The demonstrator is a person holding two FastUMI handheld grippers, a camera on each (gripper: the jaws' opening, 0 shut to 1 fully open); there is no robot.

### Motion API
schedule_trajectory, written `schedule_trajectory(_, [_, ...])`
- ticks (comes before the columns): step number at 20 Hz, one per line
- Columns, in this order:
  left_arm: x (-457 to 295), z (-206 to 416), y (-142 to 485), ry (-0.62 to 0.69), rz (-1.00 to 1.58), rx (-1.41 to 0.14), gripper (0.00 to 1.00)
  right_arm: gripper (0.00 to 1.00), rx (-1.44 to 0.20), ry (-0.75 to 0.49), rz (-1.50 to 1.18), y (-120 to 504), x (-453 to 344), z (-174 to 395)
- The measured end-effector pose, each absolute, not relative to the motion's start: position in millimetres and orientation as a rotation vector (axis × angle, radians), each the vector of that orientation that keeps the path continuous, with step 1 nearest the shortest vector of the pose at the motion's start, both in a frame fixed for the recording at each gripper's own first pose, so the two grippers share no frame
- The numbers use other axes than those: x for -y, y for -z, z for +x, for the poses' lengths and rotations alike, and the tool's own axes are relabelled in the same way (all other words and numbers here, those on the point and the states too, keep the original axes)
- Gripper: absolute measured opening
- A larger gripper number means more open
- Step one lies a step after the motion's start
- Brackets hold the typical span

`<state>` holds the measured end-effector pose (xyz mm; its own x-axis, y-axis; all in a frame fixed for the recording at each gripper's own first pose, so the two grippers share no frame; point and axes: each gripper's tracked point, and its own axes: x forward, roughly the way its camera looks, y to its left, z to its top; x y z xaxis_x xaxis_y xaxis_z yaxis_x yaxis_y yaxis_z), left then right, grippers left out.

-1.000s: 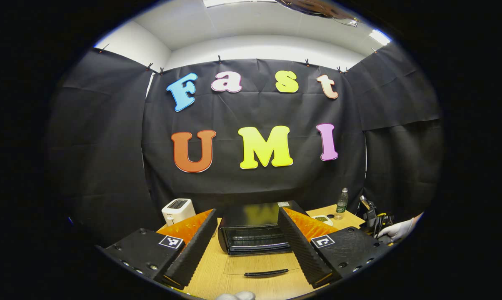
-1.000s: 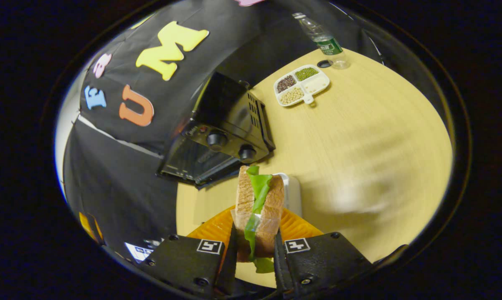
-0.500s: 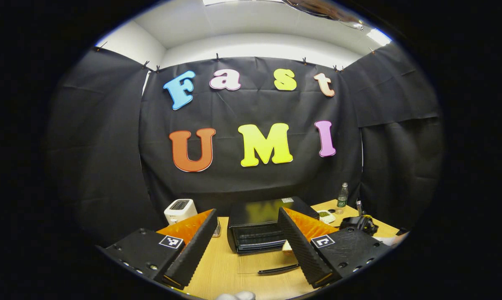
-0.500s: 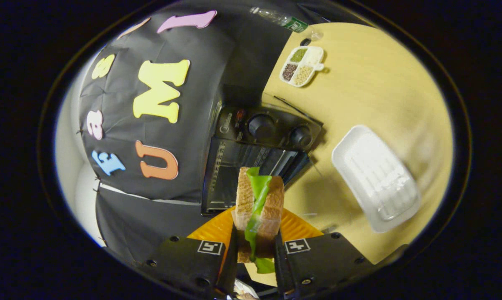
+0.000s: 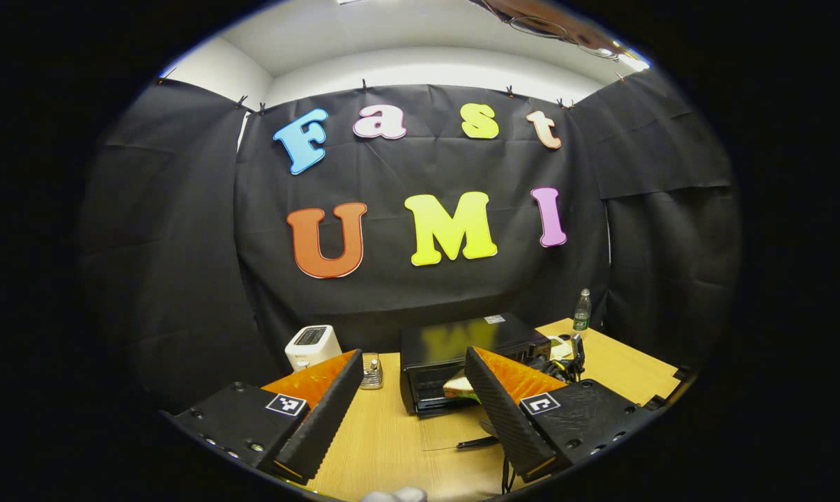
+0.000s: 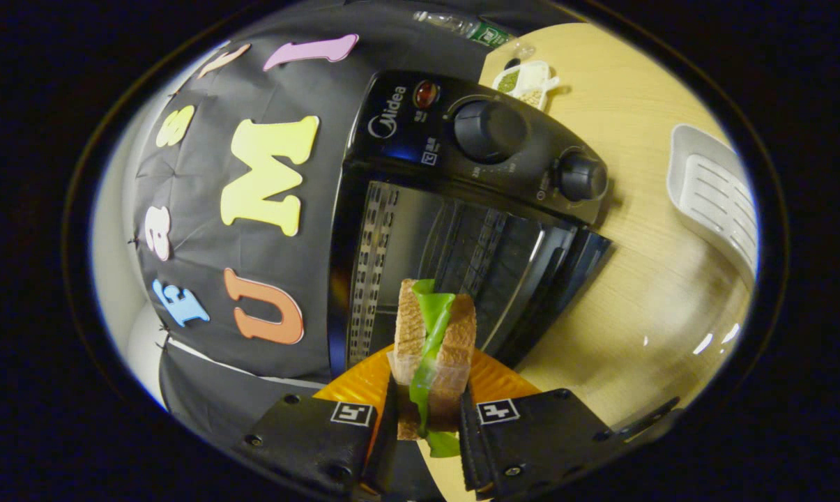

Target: Open the electric oven with the left hand, put the food in, and close the electric oven.

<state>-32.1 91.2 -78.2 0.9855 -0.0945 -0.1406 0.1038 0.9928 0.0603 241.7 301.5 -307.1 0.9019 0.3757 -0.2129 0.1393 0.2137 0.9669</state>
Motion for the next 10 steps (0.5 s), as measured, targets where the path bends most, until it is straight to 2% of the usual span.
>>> schedule_trajectory(1, [-94.3,-32.2,81.1,0.094,0.072,-0.143,0.96,0.36,-0.426,-0.158,1.380,306.5,-300.4,250.7])
schedule_trajectory(3, [-98.3,-33.2,82.9,0.084,0.070,-0.150,0.96,0.36,-0.402,-0.119,1.383,309.7,-300.4,264.6])
schedule_trajectory(4, [-100.4,-33.6,82.9,0.078,0.070,-0.150,0.96,0.40,-0.401,-0.107,1.356,314.6,-300.8,269.6])
schedule_trajectory(5, [-101.1,-33.1,82.1,0.074,0.070,-0.148,0.96,0.35,-0.406,-0.097,1.334,318.6,-301.0,271.6])
schedule_trajectory(9, [-102.4,-31.7,87.2,0.071,0.068,-0.155,0.96,0.36,-0.416,-0.066,1.268,327.3,-307.7,278.1])
schedule_trajectory(10, [-102.0,-32.0,88.4,0.072,0.065,-0.157,0.89,0.36,-0.436,-0.056,1.231,332.1,-309.7,278.8])
